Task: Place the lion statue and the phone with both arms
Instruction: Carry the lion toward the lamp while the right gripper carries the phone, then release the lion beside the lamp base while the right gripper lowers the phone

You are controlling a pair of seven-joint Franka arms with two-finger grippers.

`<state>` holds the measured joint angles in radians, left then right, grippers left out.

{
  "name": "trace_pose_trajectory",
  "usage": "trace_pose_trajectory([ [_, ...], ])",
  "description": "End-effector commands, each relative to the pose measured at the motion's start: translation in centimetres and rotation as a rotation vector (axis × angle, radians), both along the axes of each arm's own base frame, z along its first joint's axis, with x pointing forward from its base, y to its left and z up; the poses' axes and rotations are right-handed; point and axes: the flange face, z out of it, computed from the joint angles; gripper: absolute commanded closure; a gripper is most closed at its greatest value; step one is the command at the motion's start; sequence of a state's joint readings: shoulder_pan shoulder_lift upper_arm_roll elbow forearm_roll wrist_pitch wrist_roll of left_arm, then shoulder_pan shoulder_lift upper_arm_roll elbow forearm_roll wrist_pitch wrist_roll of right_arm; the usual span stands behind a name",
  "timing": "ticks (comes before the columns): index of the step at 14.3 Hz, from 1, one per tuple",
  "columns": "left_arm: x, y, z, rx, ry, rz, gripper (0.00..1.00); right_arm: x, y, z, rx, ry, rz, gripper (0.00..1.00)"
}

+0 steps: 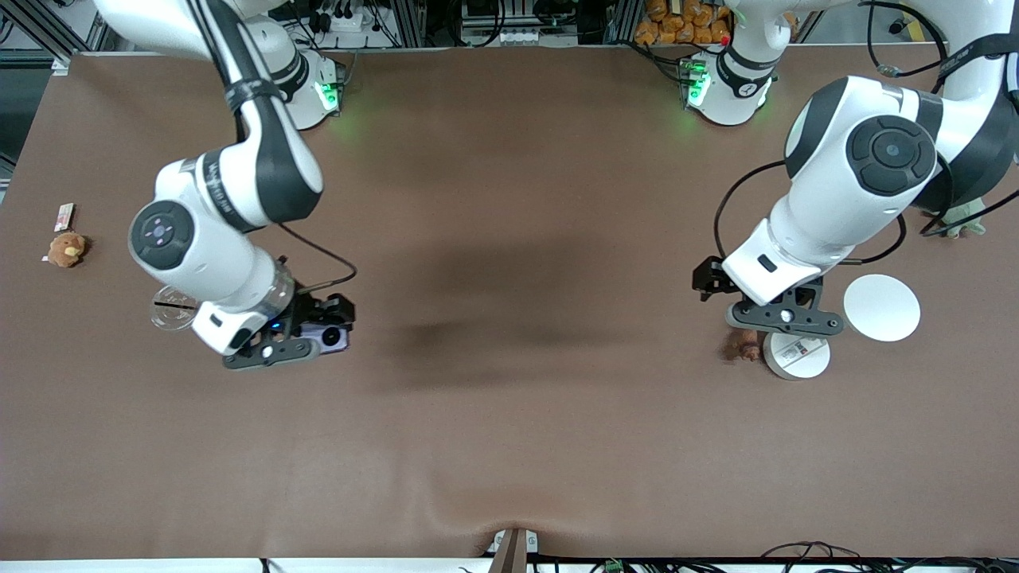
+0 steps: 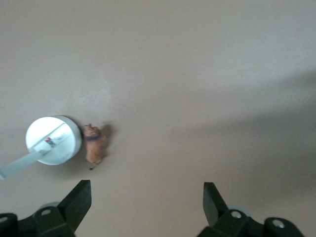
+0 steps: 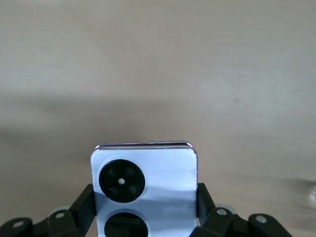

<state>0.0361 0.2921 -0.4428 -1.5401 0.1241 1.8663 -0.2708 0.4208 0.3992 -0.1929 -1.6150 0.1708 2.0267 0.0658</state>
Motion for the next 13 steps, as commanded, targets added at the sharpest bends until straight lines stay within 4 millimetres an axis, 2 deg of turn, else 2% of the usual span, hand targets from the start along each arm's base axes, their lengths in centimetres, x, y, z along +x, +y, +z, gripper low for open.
trace_pose_trajectory([
  [1, -0.3, -1.6, 1.0, -0.037, 0.012, 0.026, 0.00, 1.3, -6.2, -3.1, -0.048, 0.037, -0.047, 0.57],
  [2, -0.6, -2.3, 1.2, -0.043, 0.012, 0.034, 0.00, 1.7, -8.7, -5.1, -0.054, 0.065, -0.056, 0.57],
  [3, -0.9, -3.0, 1.1, -0.048, 0.017, 0.047, 0.00, 1.9, -9.9, -7.2, -0.060, 0.094, -0.046, 0.57],
  [5, -1.4, -4.8, 0.3, -0.053, 0.033, 0.071, 0.00, 2.1, -12.6, -10.2, -0.069, 0.138, -0.062, 0.57],
  [7, -1.8, -5.8, 0.1, -0.053, 0.039, 0.078, 0.00, 2.0, -14.3, -13.4, -0.074, 0.184, -0.078, 0.57],
  [10, -1.6, -4.8, 1.1, -0.053, 0.021, 0.085, 0.00, 1.5, -14.7, -17.6, -0.083, 0.244, -0.087, 0.57],
  [13, -2.0, -3.6, 2.4, -0.015, 0.018, 0.096, 0.00, 1.0, -16.3, -20.3, -0.087, 0.282, -0.106, 0.52],
])
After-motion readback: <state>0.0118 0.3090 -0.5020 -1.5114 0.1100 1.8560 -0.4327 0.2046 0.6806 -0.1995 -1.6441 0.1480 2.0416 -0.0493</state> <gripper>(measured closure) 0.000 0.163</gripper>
